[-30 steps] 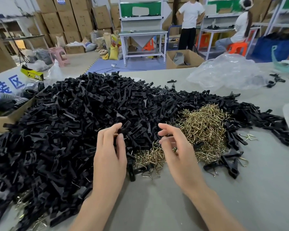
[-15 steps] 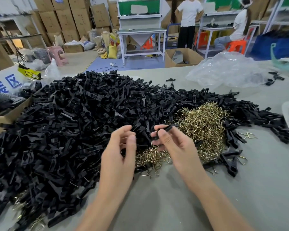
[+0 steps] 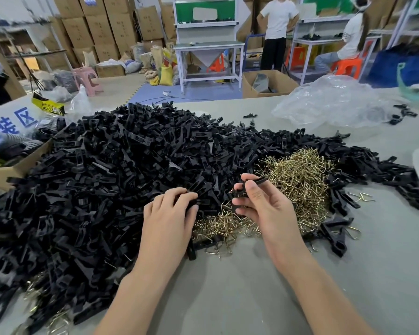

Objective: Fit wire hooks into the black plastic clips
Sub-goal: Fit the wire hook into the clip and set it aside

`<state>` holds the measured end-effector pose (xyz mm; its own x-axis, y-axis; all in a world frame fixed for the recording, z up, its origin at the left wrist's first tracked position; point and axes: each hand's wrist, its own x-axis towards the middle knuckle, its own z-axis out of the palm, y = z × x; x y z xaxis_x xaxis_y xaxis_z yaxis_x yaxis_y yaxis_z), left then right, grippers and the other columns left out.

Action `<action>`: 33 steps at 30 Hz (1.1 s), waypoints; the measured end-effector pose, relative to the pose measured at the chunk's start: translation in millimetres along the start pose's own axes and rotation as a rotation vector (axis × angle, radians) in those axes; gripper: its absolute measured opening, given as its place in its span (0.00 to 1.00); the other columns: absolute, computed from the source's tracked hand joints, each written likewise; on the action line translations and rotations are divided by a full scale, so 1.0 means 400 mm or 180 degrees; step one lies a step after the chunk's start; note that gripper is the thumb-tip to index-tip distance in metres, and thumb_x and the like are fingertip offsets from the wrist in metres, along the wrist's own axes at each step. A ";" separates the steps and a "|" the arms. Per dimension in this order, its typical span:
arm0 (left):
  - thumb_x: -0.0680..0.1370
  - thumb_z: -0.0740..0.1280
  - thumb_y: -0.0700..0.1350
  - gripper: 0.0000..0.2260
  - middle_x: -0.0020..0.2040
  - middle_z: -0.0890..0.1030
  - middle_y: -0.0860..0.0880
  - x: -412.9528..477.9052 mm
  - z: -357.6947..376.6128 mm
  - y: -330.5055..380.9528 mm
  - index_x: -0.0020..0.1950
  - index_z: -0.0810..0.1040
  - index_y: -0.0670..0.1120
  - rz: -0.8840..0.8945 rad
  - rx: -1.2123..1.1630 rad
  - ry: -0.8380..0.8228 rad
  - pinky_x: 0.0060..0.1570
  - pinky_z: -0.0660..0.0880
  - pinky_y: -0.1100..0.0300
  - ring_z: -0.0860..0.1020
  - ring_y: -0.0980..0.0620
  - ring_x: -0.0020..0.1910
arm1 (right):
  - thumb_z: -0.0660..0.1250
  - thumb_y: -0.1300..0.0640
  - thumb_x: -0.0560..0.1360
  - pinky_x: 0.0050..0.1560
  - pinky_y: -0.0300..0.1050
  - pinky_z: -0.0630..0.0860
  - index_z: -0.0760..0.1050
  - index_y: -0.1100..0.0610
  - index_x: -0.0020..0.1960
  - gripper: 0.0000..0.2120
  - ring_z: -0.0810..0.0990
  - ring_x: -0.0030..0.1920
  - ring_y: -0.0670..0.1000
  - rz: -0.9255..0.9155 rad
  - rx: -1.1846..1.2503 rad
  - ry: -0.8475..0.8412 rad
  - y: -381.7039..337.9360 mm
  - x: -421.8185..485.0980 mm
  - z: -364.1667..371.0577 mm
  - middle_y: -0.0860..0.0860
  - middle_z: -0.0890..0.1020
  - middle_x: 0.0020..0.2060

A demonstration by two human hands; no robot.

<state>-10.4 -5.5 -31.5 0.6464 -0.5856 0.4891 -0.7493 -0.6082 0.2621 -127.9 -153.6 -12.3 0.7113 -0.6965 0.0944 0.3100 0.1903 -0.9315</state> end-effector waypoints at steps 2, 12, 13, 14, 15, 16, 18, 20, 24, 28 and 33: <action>0.78 0.68 0.49 0.09 0.55 0.78 0.53 -0.002 -0.002 -0.010 0.57 0.81 0.51 0.0003 -0.0036 0.0029 0.59 0.68 0.52 0.76 0.49 0.56 | 0.66 0.58 0.79 0.44 0.40 0.82 0.82 0.54 0.57 0.09 0.85 0.43 0.49 0.0050 0.0074 0.0005 0.002 0.000 0.000 0.52 0.86 0.47; 0.81 0.59 0.57 0.11 0.45 0.76 0.60 -0.014 -0.031 -0.010 0.53 0.80 0.57 -0.0141 -0.0988 -0.0073 0.53 0.71 0.61 0.73 0.57 0.49 | 0.73 0.60 0.69 0.51 0.38 0.81 0.86 0.49 0.53 0.14 0.86 0.50 0.53 0.0177 0.0397 -0.0219 -0.002 0.001 -0.009 0.57 0.87 0.50; 0.81 0.59 0.58 0.09 0.44 0.78 0.60 -0.015 -0.037 -0.002 0.51 0.79 0.60 -0.0348 -0.1432 0.0008 0.48 0.72 0.64 0.76 0.57 0.47 | 0.73 0.60 0.69 0.49 0.38 0.81 0.86 0.48 0.54 0.15 0.87 0.48 0.53 0.0179 0.0352 -0.0277 -0.001 0.001 -0.009 0.58 0.87 0.50; 0.81 0.60 0.59 0.08 0.43 0.80 0.58 -0.015 -0.043 0.009 0.49 0.78 0.61 -0.0576 -0.1886 0.0108 0.43 0.73 0.65 0.78 0.56 0.43 | 0.73 0.59 0.69 0.47 0.39 0.81 0.86 0.48 0.54 0.15 0.86 0.46 0.52 0.0185 0.0301 -0.0340 -0.001 0.000 -0.006 0.58 0.87 0.49; 0.81 0.60 0.59 0.08 0.42 0.82 0.57 -0.015 -0.049 0.019 0.49 0.78 0.61 -0.0775 -0.2291 0.0187 0.39 0.74 0.65 0.79 0.56 0.40 | 0.72 0.59 0.70 0.46 0.38 0.81 0.86 0.47 0.54 0.15 0.86 0.44 0.51 0.0190 0.0247 -0.0406 -0.001 -0.001 -0.004 0.58 0.87 0.48; 0.81 0.61 0.58 0.08 0.42 0.83 0.56 -0.014 -0.053 0.028 0.49 0.79 0.61 -0.0918 -0.2620 0.0235 0.39 0.75 0.66 0.79 0.56 0.39 | 0.72 0.60 0.71 0.46 0.38 0.81 0.86 0.48 0.54 0.14 0.85 0.43 0.50 0.0194 0.0203 -0.0465 0.000 -0.001 -0.001 0.58 0.87 0.48; 0.82 0.63 0.53 0.07 0.43 0.85 0.54 -0.011 -0.057 0.040 0.50 0.80 0.59 -0.1126 -0.3113 0.0215 0.41 0.77 0.67 0.81 0.57 0.41 | 0.71 0.64 0.74 0.47 0.37 0.80 0.86 0.48 0.54 0.14 0.85 0.44 0.49 0.0200 0.0103 -0.0564 0.005 -0.001 0.001 0.57 0.87 0.48; 0.82 0.64 0.46 0.05 0.46 0.86 0.51 -0.009 -0.057 0.046 0.53 0.80 0.53 -0.1303 -0.3536 0.0076 0.42 0.78 0.66 0.81 0.56 0.42 | 0.67 0.69 0.77 0.50 0.37 0.79 0.86 0.48 0.55 0.18 0.85 0.47 0.48 0.0225 -0.0040 -0.0738 0.009 -0.005 0.002 0.56 0.87 0.51; 0.80 0.66 0.41 0.10 0.50 0.86 0.48 -0.004 -0.056 0.053 0.60 0.80 0.50 -0.1502 -0.4180 -0.0134 0.45 0.80 0.64 0.84 0.53 0.46 | 0.61 0.68 0.81 0.55 0.39 0.79 0.84 0.50 0.60 0.19 0.84 0.54 0.50 0.0377 -0.0034 -0.1048 0.013 -0.012 0.006 0.56 0.85 0.56; 0.81 0.65 0.46 0.09 0.50 0.86 0.48 -0.013 -0.051 0.058 0.58 0.83 0.52 -0.1434 -0.4034 -0.0241 0.49 0.80 0.58 0.84 0.52 0.50 | 0.70 0.55 0.78 0.54 0.39 0.79 0.84 0.49 0.59 0.11 0.85 0.54 0.51 0.0312 -0.0043 -0.1000 0.006 -0.016 0.013 0.55 0.86 0.55; 0.81 0.66 0.46 0.09 0.46 0.86 0.49 -0.022 -0.043 0.072 0.55 0.85 0.56 -0.1369 -0.4028 -0.0283 0.47 0.80 0.59 0.81 0.56 0.44 | 0.73 0.58 0.73 0.54 0.42 0.81 0.82 0.46 0.58 0.15 0.85 0.55 0.55 0.0219 0.0115 -0.0893 0.013 -0.014 0.012 0.56 0.86 0.53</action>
<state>-40.1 -8.8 -13.9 0.8338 -0.5363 0.1310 -0.0710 0.1310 0.9888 -127.2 -145.3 -16.1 0.8766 -0.4634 0.1296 0.2737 0.2587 -0.9264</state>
